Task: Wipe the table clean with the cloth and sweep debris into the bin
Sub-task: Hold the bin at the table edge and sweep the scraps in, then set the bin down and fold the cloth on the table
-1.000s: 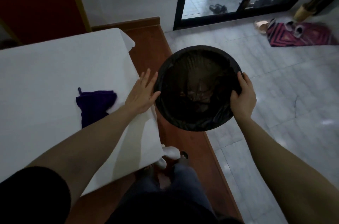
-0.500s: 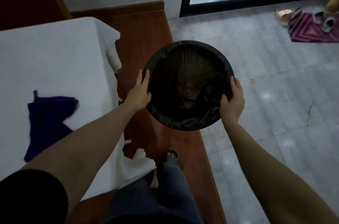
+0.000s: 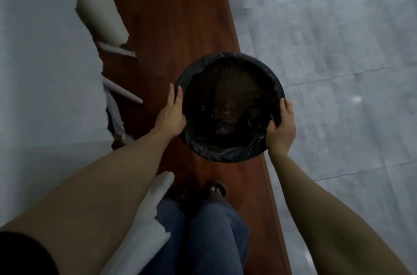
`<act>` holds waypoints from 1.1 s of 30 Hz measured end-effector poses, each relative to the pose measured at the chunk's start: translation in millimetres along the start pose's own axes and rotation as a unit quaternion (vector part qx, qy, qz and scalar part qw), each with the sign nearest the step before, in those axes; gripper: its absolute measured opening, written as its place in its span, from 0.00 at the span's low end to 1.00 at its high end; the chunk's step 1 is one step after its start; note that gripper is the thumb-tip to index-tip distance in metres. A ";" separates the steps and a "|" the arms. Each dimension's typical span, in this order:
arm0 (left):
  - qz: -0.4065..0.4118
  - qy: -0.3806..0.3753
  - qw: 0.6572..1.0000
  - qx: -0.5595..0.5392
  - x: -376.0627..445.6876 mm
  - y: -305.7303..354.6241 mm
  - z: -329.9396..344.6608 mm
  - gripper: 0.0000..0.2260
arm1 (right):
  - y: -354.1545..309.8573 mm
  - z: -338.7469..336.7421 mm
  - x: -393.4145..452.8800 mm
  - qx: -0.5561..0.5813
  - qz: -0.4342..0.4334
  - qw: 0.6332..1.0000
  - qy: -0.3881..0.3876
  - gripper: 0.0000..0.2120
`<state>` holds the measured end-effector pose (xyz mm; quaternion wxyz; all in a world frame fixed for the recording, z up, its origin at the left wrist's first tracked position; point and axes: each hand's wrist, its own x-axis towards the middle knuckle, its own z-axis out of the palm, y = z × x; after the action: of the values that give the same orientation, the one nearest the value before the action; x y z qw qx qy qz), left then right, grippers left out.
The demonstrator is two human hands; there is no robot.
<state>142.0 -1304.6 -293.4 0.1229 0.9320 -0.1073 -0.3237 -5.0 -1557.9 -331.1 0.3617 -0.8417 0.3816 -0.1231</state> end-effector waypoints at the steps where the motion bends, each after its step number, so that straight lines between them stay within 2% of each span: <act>1: -0.003 0.001 1.000 0.005 5.4 -1.2 8.2 0.38 | 8.2 8.1 0.1 -0.004 0.003 1.000 -0.001 0.32; 10: -0.005 0.006 0.999 0.044 49.8 -8.2 61.2 0.40 | 57.4 55.8 4.9 -0.042 0.023 0.999 -0.022 0.33; 17: 0.010 0.029 0.999 0.039 51.2 -23.7 82.2 0.41 | 63.2 62.7 -2.1 -0.073 0.012 0.996 -0.057 0.36; 21: 0.030 0.032 0.998 0.049 50.8 -25.2 81.4 0.41 | 59.4 60.4 -0.5 -0.143 0.005 0.986 -0.085 0.36; 26: 0.031 -0.002 0.996 0.080 22.6 -14.8 48.8 0.37 | 25.2 29.6 -12.6 -0.195 0.001 0.973 -0.125 0.34; 33: 0.076 0.011 0.994 0.083 -64.9 22.3 -43.6 0.34 | -78.3 -55.7 -40.9 -0.207 -0.025 0.964 -0.165 0.34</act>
<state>117.0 -1300.6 -216.2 0.0703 0.9315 -0.2033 -0.2932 -16.4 -1521.6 -233.9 0.2344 -0.9160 0.3129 0.0905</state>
